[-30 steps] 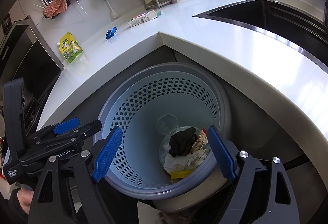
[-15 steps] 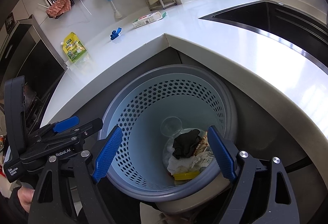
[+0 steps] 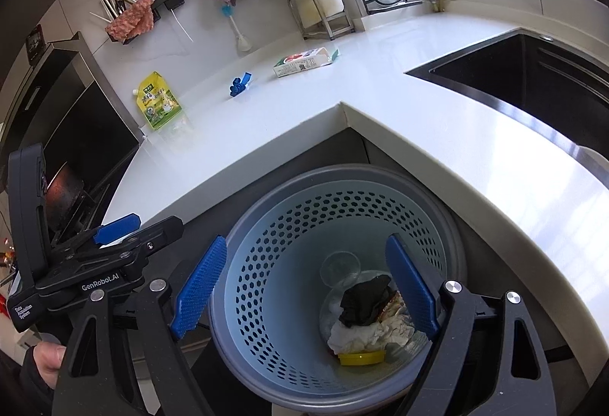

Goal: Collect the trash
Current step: 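Move both tools over the countertop toward the blue toy and milk carton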

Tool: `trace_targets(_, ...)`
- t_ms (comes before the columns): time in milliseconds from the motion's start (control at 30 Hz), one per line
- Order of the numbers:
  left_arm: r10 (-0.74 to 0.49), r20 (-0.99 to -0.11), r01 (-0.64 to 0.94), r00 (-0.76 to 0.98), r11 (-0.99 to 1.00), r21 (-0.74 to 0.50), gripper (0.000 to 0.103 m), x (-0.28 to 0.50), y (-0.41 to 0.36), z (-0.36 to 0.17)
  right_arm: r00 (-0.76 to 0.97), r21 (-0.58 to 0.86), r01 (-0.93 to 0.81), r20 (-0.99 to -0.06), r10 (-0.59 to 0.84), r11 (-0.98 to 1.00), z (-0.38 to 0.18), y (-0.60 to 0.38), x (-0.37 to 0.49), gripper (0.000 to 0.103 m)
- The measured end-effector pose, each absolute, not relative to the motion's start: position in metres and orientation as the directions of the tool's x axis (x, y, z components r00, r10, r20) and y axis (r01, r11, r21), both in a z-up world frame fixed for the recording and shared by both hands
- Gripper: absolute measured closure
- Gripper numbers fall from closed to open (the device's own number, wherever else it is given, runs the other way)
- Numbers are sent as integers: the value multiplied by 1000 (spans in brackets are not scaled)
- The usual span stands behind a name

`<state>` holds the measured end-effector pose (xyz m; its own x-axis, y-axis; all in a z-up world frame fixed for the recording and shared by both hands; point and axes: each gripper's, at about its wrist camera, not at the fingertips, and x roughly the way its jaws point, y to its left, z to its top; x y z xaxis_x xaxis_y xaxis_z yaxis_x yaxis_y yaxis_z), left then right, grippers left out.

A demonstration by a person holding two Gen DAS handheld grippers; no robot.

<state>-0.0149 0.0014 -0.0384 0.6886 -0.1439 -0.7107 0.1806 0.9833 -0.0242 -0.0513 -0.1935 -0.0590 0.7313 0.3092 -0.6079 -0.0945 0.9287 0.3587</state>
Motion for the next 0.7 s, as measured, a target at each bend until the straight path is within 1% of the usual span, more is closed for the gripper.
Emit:
trace_targets(233, -150, -693, 177, 706, 984, -32, 12, 5, 10, -26, 750, 343, -119, -585, 311, 932, -43, -191, -27, 17)
trace_targets(533, -144, -685, 147, 714, 988, -55, 10, 46, 25, -15, 749, 275, -155, -594, 294, 949, -32, -187, 14, 17)
trace_targets(700, -121, -674, 115, 729, 992, -54, 7, 76, 33, -8, 733, 278, -189, -598, 324, 942, -25, -187, 53, 14)
